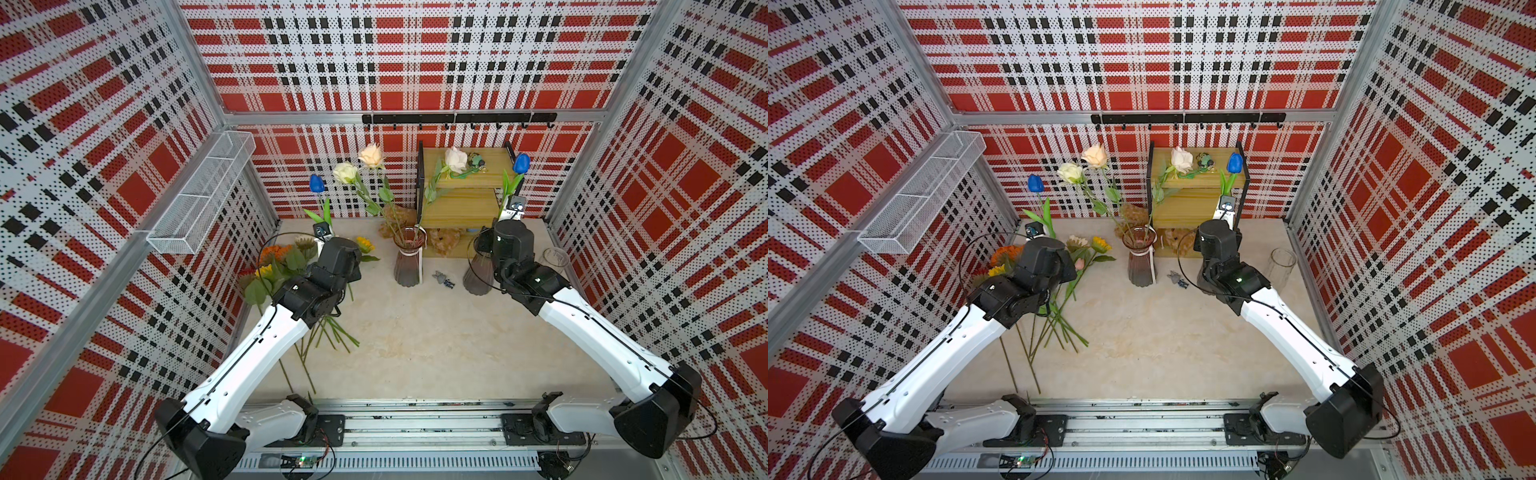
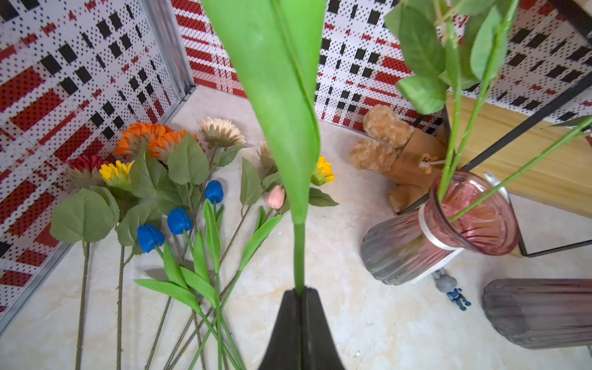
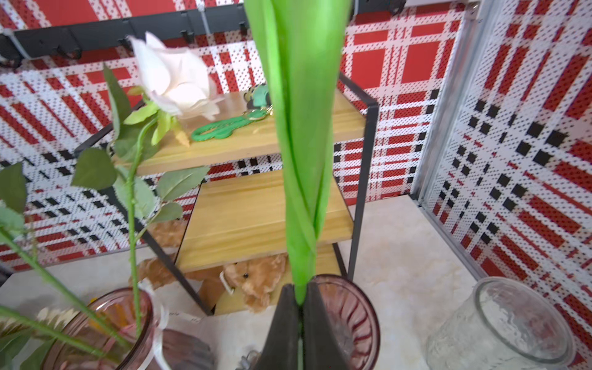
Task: Arrange the flowers in different vases according to their variety
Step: Insert the flower into the vase.
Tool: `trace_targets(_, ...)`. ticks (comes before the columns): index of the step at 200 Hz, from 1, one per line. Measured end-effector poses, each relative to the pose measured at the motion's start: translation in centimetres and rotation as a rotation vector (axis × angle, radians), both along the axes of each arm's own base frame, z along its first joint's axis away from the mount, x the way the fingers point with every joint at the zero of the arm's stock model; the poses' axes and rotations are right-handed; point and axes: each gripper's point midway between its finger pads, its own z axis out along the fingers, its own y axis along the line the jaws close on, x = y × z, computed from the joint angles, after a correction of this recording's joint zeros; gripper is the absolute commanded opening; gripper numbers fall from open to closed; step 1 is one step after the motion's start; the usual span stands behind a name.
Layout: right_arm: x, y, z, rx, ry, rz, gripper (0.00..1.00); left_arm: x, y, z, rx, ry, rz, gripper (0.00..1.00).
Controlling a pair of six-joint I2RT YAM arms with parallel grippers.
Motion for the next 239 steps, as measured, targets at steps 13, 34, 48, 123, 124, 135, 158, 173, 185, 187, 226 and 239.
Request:
trace_targets(13, 0.3, -1.3, 0.5, 0.003, -0.018, -0.030, 0.00, 0.4, -0.7, 1.0, 0.004, -0.022, -0.002, 0.00)
trace_targets(34, 0.9, -3.1, 1.0, 0.012, -0.041, -0.065, 0.00, 1.0, -1.7, 2.4, 0.009, -0.052, -0.004, 0.00)
trace_targets(48, 1.3, -4.1, 1.0, 0.022, -0.052, -0.077, 0.00, 1.3, -2.5, 3.2, 0.012, -0.069, -0.009, 0.00)
trace_targets(123, 5.0, -4.8, -1.5, 0.040, -0.030, -0.025, 0.00, 3.5, -7.2, 7.5, 0.038, -0.152, -0.059, 0.00)
trace_targets(124, 5.0, -4.8, -1.5, 0.040, -0.029, -0.023, 0.00, 3.5, -7.2, 7.5, 0.038, -0.154, -0.060, 0.00)
trace_targets(135, 5.5, -4.4, -2.3, 0.039, -0.011, -0.008, 0.00, 3.8, -7.7, 8.1, 0.040, -0.166, -0.064, 0.00)
trace_targets(158, 5.7, -4.0, -3.2, 0.047, 0.003, 0.010, 0.00, 4.2, -8.8, 8.9, 0.045, -0.184, -0.078, 0.00)
trace_targets(173, 5.8, -3.9, -3.6, 0.053, 0.002, 0.018, 0.00, 4.3, -9.5, 9.3, 0.048, -0.194, -0.091, 0.00)
trace_targets(185, 5.8, -3.8, -4.2, 0.054, 0.009, 0.022, 0.00, 4.4, -10.0, 9.6, 0.050, -0.201, -0.101, 0.00)
trace_targets(187, 5.8, -3.8, -4.3, 0.054, 0.011, 0.024, 0.00, 4.4, -10.1, 9.6, 0.050, -0.203, -0.103, 0.00)
trace_targets(226, 5.9, -3.6, -7.5, 0.058, 0.060, 0.030, 0.00, 5.1, -11.8, 10.7, 0.058, -0.236, -0.133, 0.00)
trace_targets(239, 5.8, -3.6, -8.7, 0.057, 0.084, 0.030, 0.05, 5.5, -12.6, 11.0, 0.065, -0.248, -0.145, 0.00)
